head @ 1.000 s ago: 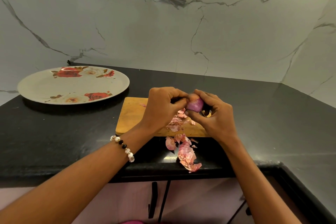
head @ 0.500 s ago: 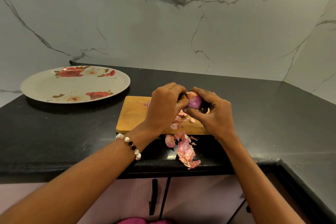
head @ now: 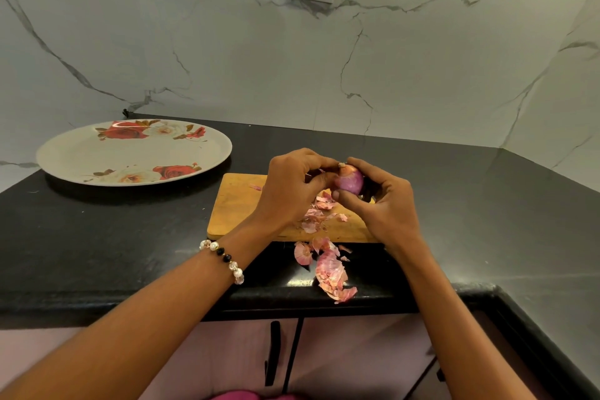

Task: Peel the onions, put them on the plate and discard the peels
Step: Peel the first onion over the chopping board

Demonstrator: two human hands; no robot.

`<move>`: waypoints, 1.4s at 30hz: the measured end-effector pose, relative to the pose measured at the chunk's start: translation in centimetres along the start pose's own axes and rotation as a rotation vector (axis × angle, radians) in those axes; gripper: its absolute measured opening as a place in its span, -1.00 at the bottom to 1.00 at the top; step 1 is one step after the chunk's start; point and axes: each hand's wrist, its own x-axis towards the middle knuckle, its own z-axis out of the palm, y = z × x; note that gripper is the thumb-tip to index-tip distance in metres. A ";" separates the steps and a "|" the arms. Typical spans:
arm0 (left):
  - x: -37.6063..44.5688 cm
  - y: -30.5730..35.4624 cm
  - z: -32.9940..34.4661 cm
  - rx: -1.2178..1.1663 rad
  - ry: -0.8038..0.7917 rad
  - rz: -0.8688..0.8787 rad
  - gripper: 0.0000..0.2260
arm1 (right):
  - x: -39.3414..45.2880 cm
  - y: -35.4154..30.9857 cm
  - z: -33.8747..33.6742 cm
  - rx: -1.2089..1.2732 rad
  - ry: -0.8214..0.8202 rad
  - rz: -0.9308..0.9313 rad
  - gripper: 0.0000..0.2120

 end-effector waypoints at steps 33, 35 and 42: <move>-0.1 0.0 0.0 0.065 0.017 0.036 -0.85 | -0.1 -0.8 -0.5 0.183 -0.019 0.028 -0.46; -0.2 0.0 -0.1 0.049 -0.005 0.027 -0.83 | -0.1 -0.8 -0.4 0.155 -0.023 0.010 -0.45; -0.4 0.2 -0.4 -0.102 -0.039 -0.097 -0.85 | -0.1 -0.7 -0.4 0.049 -0.040 -0.055 -0.45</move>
